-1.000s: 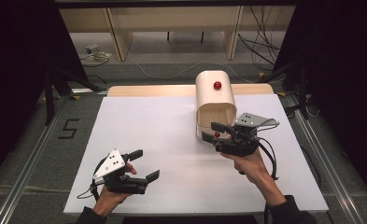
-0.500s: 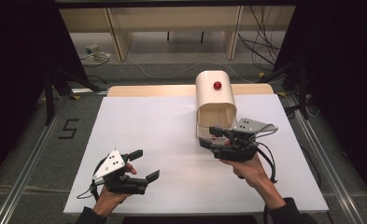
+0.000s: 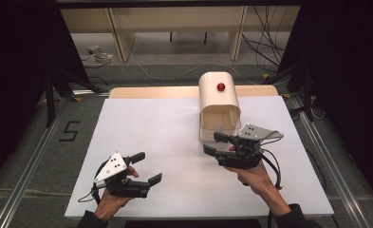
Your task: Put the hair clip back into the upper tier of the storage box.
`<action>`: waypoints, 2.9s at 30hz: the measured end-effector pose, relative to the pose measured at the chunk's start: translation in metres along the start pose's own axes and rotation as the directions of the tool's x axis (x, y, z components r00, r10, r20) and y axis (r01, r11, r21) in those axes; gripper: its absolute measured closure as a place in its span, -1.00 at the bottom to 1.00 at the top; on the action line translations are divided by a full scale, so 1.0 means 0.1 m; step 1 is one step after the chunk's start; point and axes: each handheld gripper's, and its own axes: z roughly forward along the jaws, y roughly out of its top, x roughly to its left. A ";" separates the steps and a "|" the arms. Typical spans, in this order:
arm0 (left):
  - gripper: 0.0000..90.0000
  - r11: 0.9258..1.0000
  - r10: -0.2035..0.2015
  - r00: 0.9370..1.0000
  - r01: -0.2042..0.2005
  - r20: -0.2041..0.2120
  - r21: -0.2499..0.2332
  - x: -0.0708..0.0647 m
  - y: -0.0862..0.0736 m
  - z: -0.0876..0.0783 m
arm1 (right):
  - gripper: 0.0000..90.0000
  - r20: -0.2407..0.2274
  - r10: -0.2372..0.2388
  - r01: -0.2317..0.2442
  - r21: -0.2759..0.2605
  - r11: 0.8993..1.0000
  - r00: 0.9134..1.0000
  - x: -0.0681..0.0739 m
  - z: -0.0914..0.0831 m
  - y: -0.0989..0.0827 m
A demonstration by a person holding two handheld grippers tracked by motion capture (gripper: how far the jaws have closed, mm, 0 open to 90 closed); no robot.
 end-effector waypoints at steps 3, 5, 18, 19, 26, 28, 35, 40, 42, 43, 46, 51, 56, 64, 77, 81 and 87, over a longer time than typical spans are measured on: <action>-0.86 1.000 -0.003 1.000 0.003 -0.001 -0.002 0.00 0.00 0.00 | -0.17 -0.002 -0.007 0.007 -0.004 1.000 1.000 0.00 -0.01 -0.02; -0.86 1.000 -0.005 1.000 0.005 -0.001 -0.004 0.00 0.00 0.00 | -0.18 0.000 -0.011 0.011 -0.008 1.000 1.000 0.00 -0.02 -0.04; -0.86 1.000 -0.001 1.000 0.001 0.004 0.004 -0.01 0.00 0.00 | -0.24 0.023 -0.007 0.008 -0.012 1.000 1.000 -0.07 -0.11 -0.17; -0.86 1.000 -0.001 1.000 0.001 0.004 0.003 -0.01 0.00 0.00 | -0.24 0.025 -0.005 0.005 -0.012 1.000 1.000 -0.08 -0.12 -0.18; -0.86 1.000 -0.001 1.000 0.001 0.005 0.004 -0.01 0.00 0.00 | -0.24 0.037 0.004 -0.003 -0.021 1.000 0.999 -0.13 -0.16 -0.24; -0.86 1.000 -0.001 1.000 0.001 0.006 0.006 -0.01 0.00 0.01 | -0.24 0.036 0.009 -0.008 -0.020 1.000 0.999 -0.14 -0.18 -0.25; -0.86 1.000 -0.001 1.000 0.001 0.007 0.006 -0.01 0.00 0.01 | -0.25 0.040 0.012 -0.012 -0.016 1.000 0.999 -0.16 -0.20 -0.29; -0.86 1.000 0.000 1.000 0.000 0.007 0.007 -0.01 0.00 0.01 | -0.25 0.047 0.008 -0.007 -0.023 1.000 0.999 -0.18 -0.22 -0.31; -0.86 1.000 0.003 1.000 -0.003 0.009 0.010 -0.01 0.00 0.01 | -0.25 0.051 0.014 -0.013 -0.020 1.000 0.999 -0.18 -0.24 -0.31; -0.86 1.000 0.005 1.000 -0.005 0.009 0.011 -0.01 0.00 0.01 | -0.25 0.051 0.016 -0.015 -0.020 1.000 0.999 -0.19 -0.24 -0.32; -0.86 1.000 0.004 1.000 -0.004 0.009 0.011 -0.01 -0.01 0.01 | -0.25 0.057 0.016 -0.015 -0.018 1.000 0.998 -0.19 -0.25 -0.34; -0.86 1.000 -0.002 1.000 0.002 0.009 0.008 -0.01 -0.01 0.01 | -0.25 0.064 0.019 -0.018 -0.013 1.000 0.998 -0.21 -0.28 -0.37; -0.86 1.000 0.002 1.000 -0.002 0.009 0.012 0.00 -0.01 0.01 | -0.25 0.068 0.021 -0.021 -0.013 1.000 0.997 -0.23 -0.30 -0.41; -0.86 1.000 0.001 1.000 -0.001 0.010 0.012 0.00 -0.01 0.01 | -0.26 0.079 0.028 -0.028 -0.007 1.000 0.996 -0.24 -0.35 -0.46; -0.86 1.000 0.001 1.000 -0.001 0.010 0.009 -0.01 -0.01 0.02 | -0.43 0.090 0.039 -0.040 0.010 0.999 0.995 -0.28 -0.41 -0.55; -0.86 1.000 0.002 1.000 -0.002 0.010 0.009 -0.01 -0.01 0.02 | -0.53 0.081 0.045 -0.045 0.001 0.999 0.996 -0.30 -0.43 -0.57; -0.86 1.000 0.004 1.000 -0.004 0.011 0.010 -0.01 -0.01 0.01 | -0.58 0.081 0.057 -0.059 0.018 0.998 0.995 -0.30 -0.44 -0.59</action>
